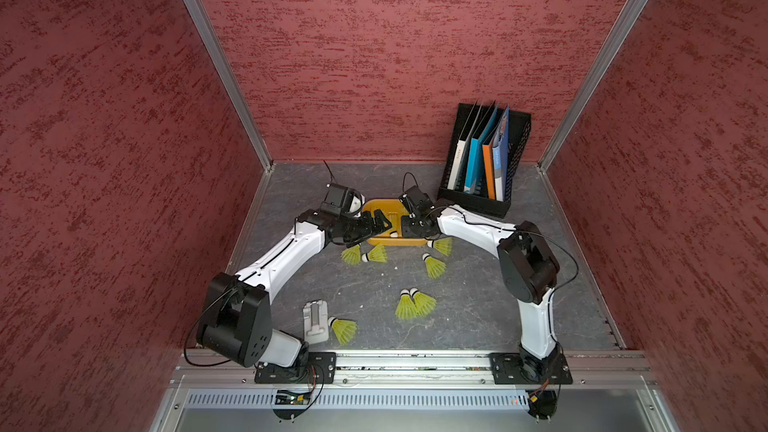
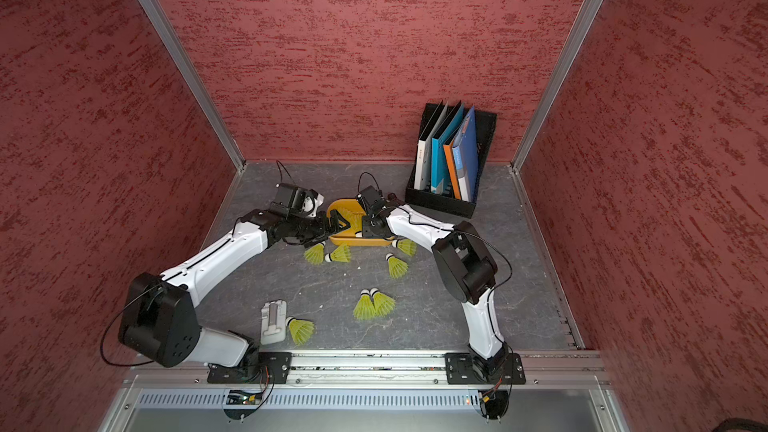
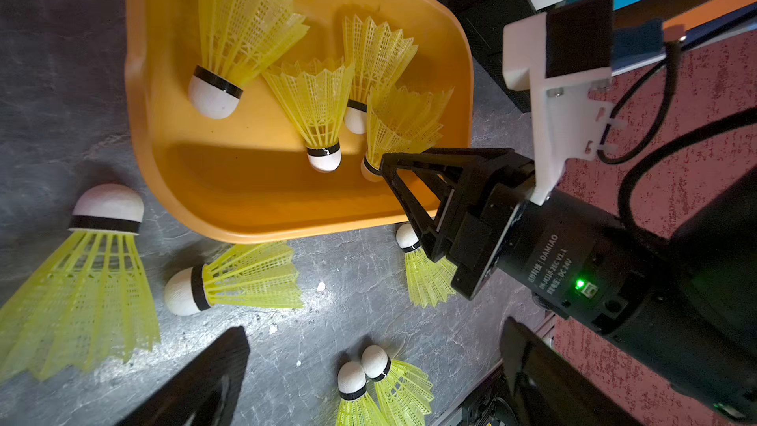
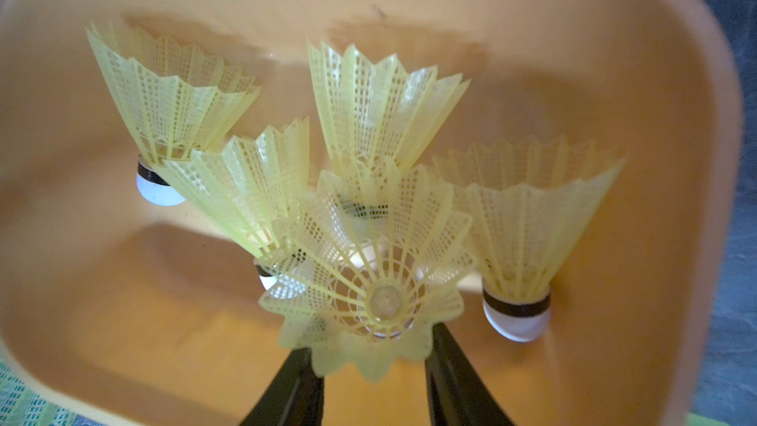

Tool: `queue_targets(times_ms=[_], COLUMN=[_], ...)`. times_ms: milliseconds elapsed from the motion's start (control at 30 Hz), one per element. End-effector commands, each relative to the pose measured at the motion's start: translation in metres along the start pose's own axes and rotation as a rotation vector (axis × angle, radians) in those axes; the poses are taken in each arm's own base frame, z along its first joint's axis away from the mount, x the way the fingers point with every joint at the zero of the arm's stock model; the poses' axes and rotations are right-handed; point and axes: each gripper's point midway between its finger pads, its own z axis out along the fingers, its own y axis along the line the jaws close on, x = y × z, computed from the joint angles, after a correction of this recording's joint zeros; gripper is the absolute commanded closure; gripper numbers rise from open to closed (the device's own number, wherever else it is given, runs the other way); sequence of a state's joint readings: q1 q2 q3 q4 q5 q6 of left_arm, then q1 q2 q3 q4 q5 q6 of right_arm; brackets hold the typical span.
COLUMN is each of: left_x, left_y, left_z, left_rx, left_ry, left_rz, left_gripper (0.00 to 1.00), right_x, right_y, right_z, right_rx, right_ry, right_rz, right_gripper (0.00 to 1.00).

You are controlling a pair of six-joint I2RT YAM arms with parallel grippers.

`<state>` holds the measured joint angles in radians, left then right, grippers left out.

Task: Put the shuttlecocks into the storage box
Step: Place the shuttlecock in the storage box.

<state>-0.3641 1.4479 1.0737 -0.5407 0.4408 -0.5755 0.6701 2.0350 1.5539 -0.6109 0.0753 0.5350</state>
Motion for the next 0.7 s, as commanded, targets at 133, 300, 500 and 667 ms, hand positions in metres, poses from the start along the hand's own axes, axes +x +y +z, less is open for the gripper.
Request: queue_targets(times_ms=[133,300,500,667], left_x=[0.001,0.002,0.003,0.006], left_y=[-0.007,-0.007,-0.007,-0.006], left_z=[-0.008,-0.009,-0.009,-0.008], left_rx=[0.012,0.009,0.005,-0.004], left_ry=[-0.019,-0.020,-0.019,-0.011], left_rz=[0.012,0.013,0.019,0.023], left_gripper=[0.00,0.00,0.00,0.00], right_x=[-0.014,-0.014,-0.011,-0.011], right_y=[-0.001,-0.005,-0.008,-0.009], right_z=[-0.015,-0.024,-0.035,-0.044], right_rx=[-0.001,0.005,0.002,-0.002], right_ry=[-0.037,-0.051,-0.060,-0.075], right_rz=[0.047,0.067,0.074,0.076], right_gripper=[0.57,0.56,0.51,0.47])
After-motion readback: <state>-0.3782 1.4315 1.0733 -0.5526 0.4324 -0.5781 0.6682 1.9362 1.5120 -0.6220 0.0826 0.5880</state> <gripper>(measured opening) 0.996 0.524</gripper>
